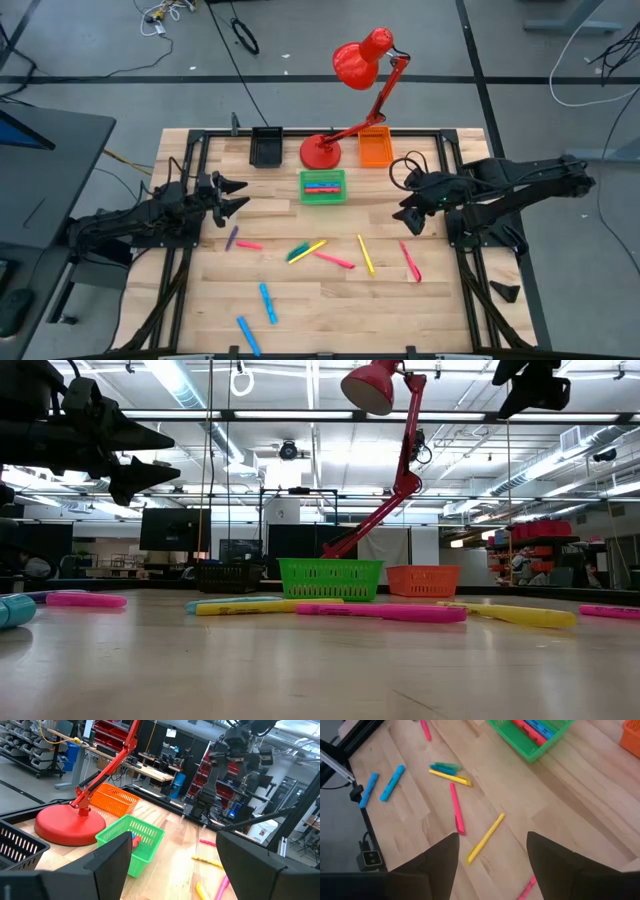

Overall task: Pick & Place Markers
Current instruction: Put the pink pen into the black basket

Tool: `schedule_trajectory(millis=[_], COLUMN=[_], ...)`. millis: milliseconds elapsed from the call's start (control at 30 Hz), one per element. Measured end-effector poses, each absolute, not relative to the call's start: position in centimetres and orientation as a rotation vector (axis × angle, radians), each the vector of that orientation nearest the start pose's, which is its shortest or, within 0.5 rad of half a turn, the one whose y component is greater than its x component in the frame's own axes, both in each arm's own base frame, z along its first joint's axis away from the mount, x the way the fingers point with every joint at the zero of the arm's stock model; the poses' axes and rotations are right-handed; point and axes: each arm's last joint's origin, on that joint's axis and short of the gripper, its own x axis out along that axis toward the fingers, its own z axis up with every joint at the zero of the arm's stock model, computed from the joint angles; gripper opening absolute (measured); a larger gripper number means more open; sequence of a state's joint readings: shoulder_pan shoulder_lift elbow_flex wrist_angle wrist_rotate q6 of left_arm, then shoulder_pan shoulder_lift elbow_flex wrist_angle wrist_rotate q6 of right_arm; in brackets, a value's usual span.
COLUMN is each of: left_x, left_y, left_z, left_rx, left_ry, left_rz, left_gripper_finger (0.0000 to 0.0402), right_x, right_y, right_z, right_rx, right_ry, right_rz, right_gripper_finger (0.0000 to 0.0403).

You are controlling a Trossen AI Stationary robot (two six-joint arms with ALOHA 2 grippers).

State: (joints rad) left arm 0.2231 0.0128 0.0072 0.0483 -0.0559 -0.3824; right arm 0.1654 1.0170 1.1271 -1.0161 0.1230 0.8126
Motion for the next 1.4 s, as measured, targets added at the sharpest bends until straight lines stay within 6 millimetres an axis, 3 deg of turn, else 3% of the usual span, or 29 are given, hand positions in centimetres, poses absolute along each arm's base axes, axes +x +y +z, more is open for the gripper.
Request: schedule_trajectory(millis=[433, 967, 1400], left_x=[9.5, 9.5, 9.5], left_y=[2.3, 2.3, 2.3], left_z=[17.0, 17.0, 17.0], left_rx=[-0.376, -0.376, -0.376], left_ry=[-0.096, -0.095, -0.095], left_rz=[0.267, 0.268, 0.268], left_gripper_finger=[0.0296, 0.0296, 0.0296], right_x=[16.5, 17.2, 18.1], right_y=[2.3, 1.5, 2.1], right_z=[33.5, 32.2, 31.4], right_rx=[0.724, 0.888, 1.003], right_ry=[0.892, 0.907, 1.021], right_rz=[-0.476, -0.741, -0.727], right_gripper_finger=[0.0236, 0.0236, 0.0236])
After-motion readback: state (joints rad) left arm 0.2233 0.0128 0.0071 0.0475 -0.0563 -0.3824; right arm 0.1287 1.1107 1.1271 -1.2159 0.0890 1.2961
